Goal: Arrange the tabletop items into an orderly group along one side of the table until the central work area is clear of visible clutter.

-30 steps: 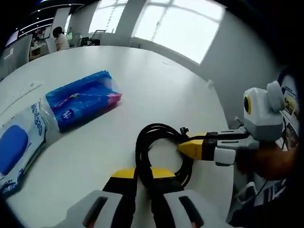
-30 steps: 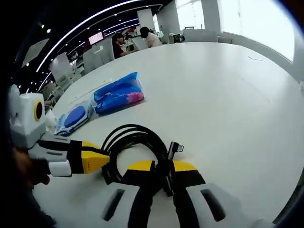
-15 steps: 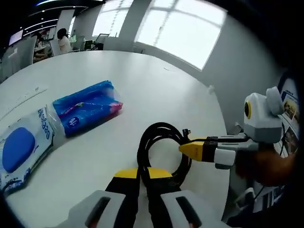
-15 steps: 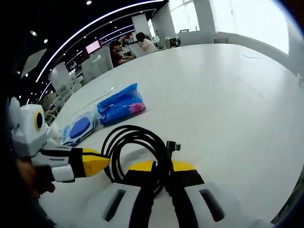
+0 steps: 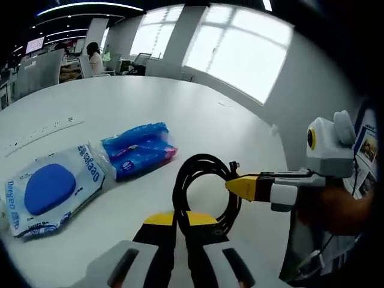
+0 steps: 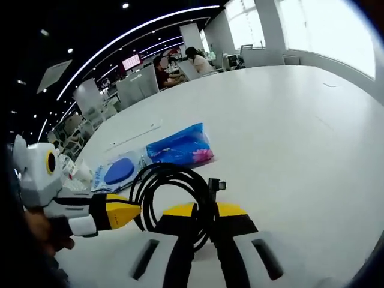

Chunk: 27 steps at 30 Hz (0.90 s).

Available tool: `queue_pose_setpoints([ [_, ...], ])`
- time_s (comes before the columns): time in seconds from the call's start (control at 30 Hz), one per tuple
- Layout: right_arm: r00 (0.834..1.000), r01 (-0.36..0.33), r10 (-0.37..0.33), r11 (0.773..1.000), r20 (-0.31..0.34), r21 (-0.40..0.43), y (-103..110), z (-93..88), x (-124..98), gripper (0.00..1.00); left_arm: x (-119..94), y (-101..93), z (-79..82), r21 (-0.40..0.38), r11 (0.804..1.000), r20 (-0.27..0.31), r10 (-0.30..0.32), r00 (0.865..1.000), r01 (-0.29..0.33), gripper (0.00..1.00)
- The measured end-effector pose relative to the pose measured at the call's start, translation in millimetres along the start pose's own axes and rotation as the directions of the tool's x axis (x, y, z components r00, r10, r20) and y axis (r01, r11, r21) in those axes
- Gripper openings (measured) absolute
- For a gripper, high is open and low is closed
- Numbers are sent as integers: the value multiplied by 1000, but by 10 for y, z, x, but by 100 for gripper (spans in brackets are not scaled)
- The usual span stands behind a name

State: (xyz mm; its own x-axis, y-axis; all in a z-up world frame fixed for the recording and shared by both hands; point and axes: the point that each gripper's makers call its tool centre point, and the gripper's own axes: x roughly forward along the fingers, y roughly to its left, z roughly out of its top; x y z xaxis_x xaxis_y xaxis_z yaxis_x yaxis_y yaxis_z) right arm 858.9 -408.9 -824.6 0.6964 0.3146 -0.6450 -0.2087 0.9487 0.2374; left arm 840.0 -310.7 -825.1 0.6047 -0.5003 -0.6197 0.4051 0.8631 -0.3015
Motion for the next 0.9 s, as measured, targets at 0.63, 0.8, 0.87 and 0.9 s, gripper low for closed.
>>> queue_pose_setpoints([
  [0.63, 990, -112, 106, 992, -96, -55, 587, -14, 440, 7, -205, 610, -91, -97, 985, -17, 141, 990, -142, 2],
  [0.8, 985, -125, 115, 990, -129, -71, 631, -70, 527, 7, -179, 719, -153, -121, 980, -39, 152, 988, -156, 2],
  [0.87, 983, -130, 119, 989, -139, -72, 659, -78, 541, 7, -173, 741, -158, -125, 978, -45, 161, 986, -165, 2],
  [0.9, 982, -131, 119, 988, -145, -78, 669, -89, 585, 7, -169, 735, -159, -127, 978, -46, 162, 986, -167, 2],
])
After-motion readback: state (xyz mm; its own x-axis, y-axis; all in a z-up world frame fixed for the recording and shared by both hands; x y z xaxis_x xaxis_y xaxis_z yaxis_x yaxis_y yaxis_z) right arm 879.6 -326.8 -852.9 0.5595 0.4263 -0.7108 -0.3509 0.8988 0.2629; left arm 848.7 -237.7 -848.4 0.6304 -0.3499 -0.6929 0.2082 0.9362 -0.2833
